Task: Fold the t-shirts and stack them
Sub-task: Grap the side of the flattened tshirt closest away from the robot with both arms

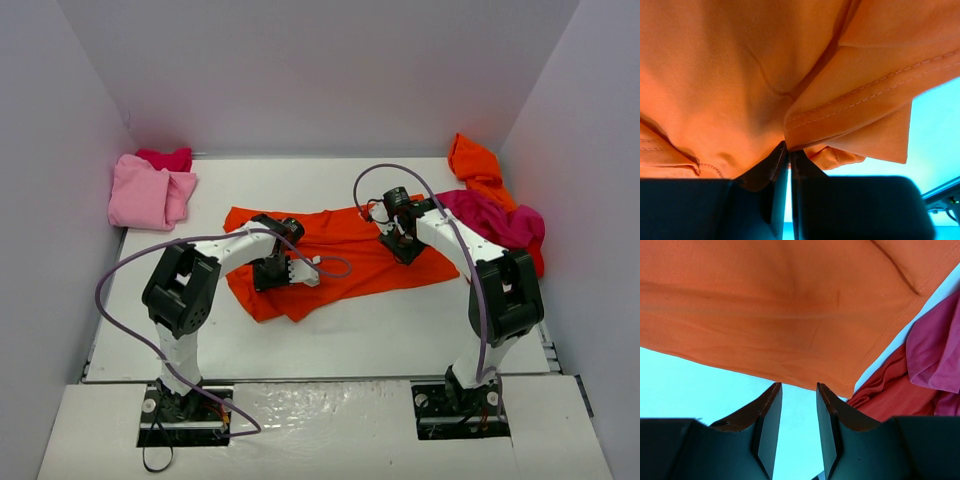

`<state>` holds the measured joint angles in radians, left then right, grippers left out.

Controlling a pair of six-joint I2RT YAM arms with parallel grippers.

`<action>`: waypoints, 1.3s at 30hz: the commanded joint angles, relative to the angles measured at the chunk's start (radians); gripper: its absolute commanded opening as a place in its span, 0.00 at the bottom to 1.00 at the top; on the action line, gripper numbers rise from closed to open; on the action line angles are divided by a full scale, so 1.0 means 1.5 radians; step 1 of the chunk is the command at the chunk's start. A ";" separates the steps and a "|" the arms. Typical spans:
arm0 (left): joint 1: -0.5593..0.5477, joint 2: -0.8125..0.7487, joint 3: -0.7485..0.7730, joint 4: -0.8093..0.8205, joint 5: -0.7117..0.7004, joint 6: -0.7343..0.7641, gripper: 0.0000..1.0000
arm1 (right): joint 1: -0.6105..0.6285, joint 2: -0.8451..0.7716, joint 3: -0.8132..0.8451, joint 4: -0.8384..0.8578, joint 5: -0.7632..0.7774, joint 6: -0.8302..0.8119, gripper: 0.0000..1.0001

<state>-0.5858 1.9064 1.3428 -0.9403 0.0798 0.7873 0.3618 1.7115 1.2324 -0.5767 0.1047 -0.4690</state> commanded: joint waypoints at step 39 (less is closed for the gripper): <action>0.004 -0.033 0.021 -0.028 -0.026 -0.016 0.00 | -0.112 -0.020 -0.140 0.002 0.140 -0.258 0.45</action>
<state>-0.5812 1.9099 1.3537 -0.9452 0.0575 0.7731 0.2094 1.6440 0.9785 -0.5760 0.3020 -0.8204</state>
